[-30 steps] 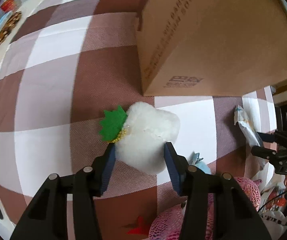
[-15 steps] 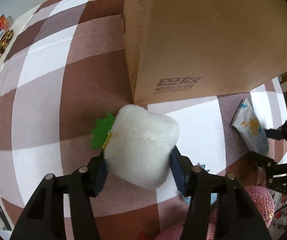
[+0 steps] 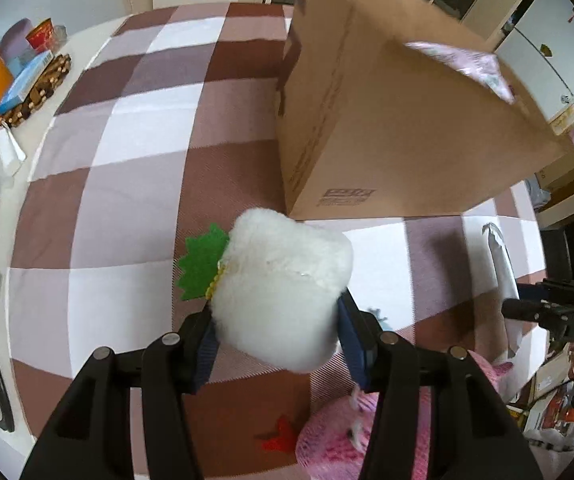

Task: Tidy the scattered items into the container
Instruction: 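Lift and carry the biscuits packet and white plush over the cardboard box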

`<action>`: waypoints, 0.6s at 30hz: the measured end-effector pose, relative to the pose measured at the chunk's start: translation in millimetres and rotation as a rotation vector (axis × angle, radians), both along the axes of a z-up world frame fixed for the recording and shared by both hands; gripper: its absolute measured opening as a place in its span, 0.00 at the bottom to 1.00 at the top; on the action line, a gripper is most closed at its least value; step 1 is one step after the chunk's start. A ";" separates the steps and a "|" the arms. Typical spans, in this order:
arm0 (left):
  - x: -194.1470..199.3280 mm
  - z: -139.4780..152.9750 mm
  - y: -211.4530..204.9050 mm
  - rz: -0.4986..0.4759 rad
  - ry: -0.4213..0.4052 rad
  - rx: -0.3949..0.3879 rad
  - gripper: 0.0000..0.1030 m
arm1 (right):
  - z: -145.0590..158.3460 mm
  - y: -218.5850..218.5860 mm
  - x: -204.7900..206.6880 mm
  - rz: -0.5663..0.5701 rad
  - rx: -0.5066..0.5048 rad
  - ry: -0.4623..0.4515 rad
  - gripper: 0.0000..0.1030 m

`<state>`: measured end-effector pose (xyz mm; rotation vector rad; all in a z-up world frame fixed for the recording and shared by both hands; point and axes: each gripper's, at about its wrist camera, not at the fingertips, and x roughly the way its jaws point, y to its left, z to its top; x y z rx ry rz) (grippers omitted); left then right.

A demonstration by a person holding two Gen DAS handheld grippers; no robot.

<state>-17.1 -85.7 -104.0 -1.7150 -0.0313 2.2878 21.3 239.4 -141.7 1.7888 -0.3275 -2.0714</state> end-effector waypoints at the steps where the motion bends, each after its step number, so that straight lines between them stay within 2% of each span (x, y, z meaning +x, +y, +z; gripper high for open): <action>1: 4.5 4.8 6.1 -0.002 0.008 -0.002 0.52 | 7.2 2.0 1.9 0.002 -0.003 0.013 0.50; 6: 17.2 29.3 32.8 -0.020 0.040 -0.003 0.52 | 43.5 1.5 6.2 0.019 -0.008 0.077 0.50; 18: 34.0 103.1 56.9 -0.065 0.117 0.024 0.52 | 126.3 16.7 13.5 0.021 -0.052 0.226 0.50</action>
